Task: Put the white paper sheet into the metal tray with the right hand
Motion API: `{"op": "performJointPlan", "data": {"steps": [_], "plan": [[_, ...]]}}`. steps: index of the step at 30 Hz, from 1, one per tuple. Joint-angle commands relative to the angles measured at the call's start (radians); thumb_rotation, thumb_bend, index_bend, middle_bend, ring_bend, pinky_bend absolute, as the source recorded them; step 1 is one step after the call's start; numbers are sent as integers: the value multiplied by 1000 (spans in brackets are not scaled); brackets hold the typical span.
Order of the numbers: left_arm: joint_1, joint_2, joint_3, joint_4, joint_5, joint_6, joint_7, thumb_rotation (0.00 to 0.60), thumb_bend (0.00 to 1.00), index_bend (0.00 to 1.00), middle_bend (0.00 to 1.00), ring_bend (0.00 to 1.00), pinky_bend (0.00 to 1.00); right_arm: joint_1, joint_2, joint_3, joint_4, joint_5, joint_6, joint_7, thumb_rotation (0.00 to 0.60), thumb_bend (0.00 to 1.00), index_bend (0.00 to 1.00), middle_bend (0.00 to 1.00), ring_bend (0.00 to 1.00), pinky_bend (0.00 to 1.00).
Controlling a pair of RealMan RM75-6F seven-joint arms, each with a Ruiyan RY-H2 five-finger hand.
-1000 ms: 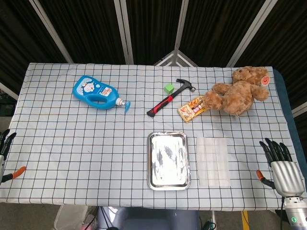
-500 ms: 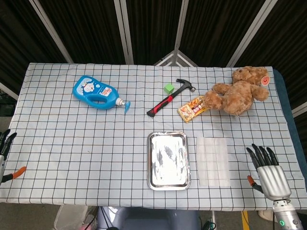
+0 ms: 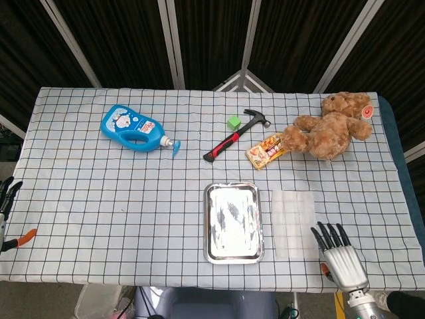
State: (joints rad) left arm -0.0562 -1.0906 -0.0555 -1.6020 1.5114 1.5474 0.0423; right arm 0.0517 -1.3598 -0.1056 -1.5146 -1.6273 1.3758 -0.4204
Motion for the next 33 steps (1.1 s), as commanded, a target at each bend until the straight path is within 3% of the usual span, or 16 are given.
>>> {"op": "performJointPlan", "data": {"steps": [1,33], "plan": [[-1,0,-1,-2,-4,-3,2,600,0,0,0,0,0,-4,-14,-8,8,-7,-2,-10,600,354,0,0,0,0],[-8,-1,2,-30,-10,-16,31,600,0,0,0,0,0,26,-80,37,109,74,-66,-15,600,375,0,0,0,0]]}}
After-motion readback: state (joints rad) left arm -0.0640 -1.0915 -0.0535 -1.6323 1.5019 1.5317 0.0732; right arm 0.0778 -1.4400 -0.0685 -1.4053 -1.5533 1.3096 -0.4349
